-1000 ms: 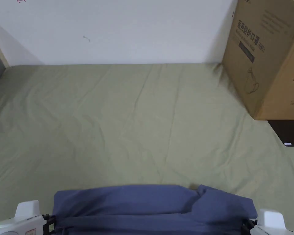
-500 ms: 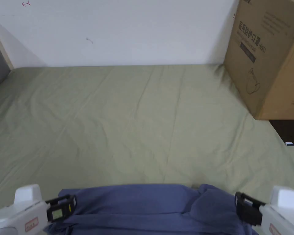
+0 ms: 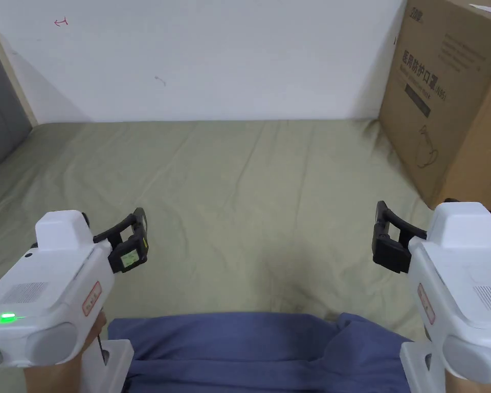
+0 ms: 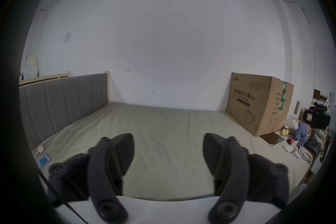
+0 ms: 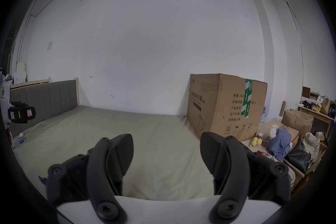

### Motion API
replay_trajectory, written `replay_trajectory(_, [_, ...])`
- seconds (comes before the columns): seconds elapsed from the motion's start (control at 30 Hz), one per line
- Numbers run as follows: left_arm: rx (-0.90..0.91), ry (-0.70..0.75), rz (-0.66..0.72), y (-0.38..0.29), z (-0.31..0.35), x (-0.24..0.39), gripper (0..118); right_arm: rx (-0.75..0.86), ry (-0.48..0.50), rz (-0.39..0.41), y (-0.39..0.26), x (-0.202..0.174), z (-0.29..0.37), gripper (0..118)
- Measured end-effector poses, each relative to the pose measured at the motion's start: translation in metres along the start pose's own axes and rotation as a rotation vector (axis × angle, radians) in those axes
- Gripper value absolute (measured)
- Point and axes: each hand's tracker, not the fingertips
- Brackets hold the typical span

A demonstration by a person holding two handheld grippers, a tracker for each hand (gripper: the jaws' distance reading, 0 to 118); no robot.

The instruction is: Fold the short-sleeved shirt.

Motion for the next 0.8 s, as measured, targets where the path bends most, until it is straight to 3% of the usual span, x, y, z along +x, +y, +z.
replay_trajectory(0.07, [0.026, -0.004, -0.014, -0.001, 0.002, 0.007, 36, 0.021, -0.013, 0.007, 0.002, -0.006, 0.002, 43])
replay_trajectory(0.1, [0.033, -0.004, -0.024, -0.001, 0.002, 0.009, 10, 0.027, -0.016, 0.012, 0.002, -0.007, 0.002, 18])
replay_trajectory(0.13, [0.037, -0.018, -0.032, -0.003, 0.003, 0.011, 0, 0.033, -0.021, 0.019, 0.001, -0.009, 0.002, 0])
replay_trajectory(0.43, [-0.035, -0.078, 0.015, -0.006, 0.0, 0.014, 0, 0.024, -0.015, 0.036, -0.002, -0.012, 0.001, 0])
replay_trajectory(0.67, [-0.394, -0.227, 0.343, -0.027, -0.04, -0.054, 0, 0.003, -0.001, 0.034, -0.003, -0.016, -0.004, 0])
replay_trajectory(0.8, [-0.549, -0.273, 0.434, -0.057, -0.055, -0.098, 0, -0.014, 0.009, 0.032, -0.006, -0.019, -0.008, 0])
